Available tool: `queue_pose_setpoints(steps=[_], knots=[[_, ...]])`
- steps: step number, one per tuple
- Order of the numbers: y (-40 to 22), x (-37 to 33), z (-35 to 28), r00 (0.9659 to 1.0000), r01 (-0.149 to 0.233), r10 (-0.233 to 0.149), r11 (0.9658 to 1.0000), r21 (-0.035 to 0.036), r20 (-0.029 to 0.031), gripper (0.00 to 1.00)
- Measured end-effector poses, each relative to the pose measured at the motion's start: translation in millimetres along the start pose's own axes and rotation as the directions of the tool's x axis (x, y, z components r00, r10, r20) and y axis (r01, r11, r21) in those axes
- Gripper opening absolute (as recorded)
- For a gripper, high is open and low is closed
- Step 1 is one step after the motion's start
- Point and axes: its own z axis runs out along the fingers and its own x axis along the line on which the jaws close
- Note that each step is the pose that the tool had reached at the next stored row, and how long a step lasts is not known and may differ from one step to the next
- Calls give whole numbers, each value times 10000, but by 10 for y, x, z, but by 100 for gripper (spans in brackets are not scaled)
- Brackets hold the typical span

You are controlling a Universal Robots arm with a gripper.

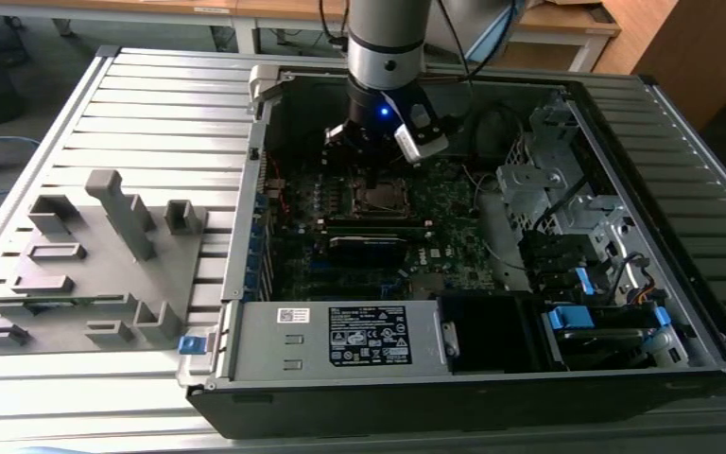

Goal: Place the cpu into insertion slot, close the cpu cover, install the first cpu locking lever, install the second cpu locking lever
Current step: 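Close the cpu cover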

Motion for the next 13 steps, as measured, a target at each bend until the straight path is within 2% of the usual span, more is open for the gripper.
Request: queue_pose_setpoints(steps=[3, 13], knots=[[-1, 39, 48, 10000, 0, 0, 10000, 0, 21, 11], [-4, 74, 156, 10000, 1, -1, 10000, -1, 28, 11]])
